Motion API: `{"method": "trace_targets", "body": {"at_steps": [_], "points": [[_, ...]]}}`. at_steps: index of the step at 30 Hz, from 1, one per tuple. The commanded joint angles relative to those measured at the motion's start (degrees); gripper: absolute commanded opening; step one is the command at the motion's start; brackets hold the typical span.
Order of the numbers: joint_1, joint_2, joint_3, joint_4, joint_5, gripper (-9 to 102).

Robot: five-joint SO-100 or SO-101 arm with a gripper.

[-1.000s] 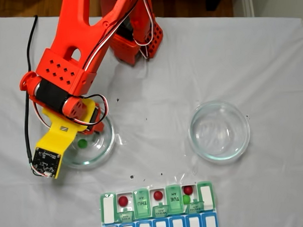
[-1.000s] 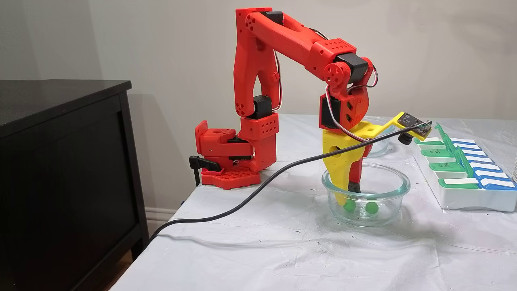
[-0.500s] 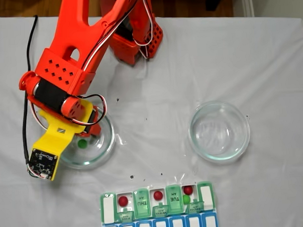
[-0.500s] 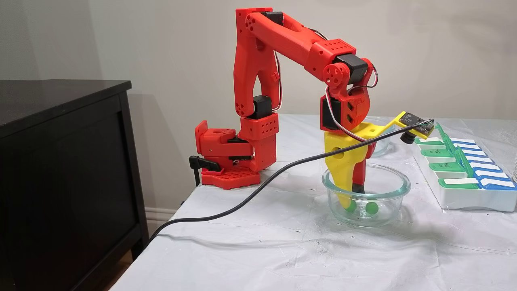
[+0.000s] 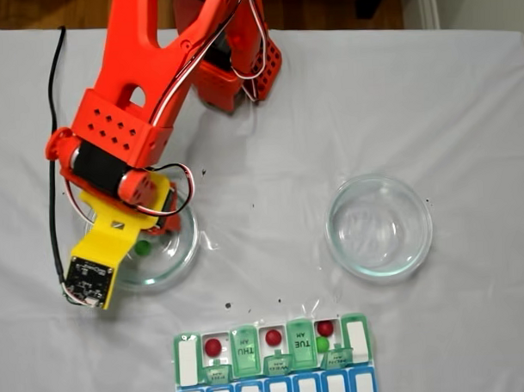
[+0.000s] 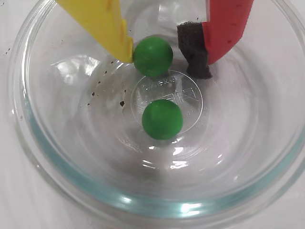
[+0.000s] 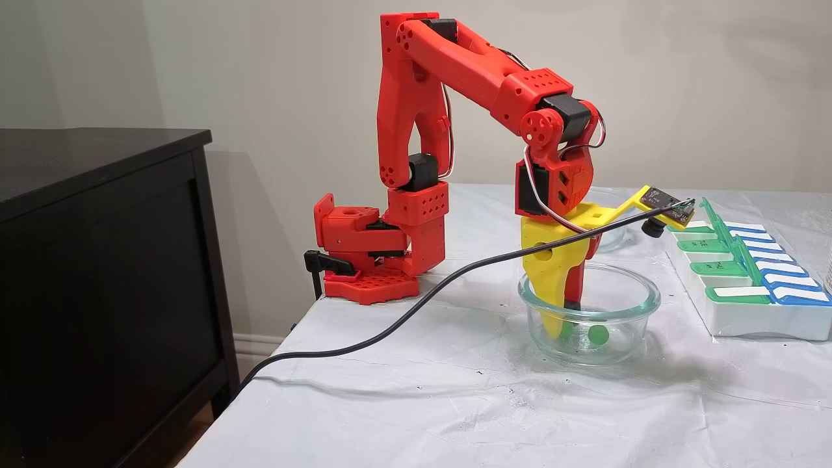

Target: Sort medicines into box.

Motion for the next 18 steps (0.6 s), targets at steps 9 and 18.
{"method": "trace_targets", "body": {"at_steps": [9,18], "points": [[-1.23,2.46,-0.53,-0.88,1.93,0],[-1.67,4.39,0.44,1.41,1.58,0]]}}
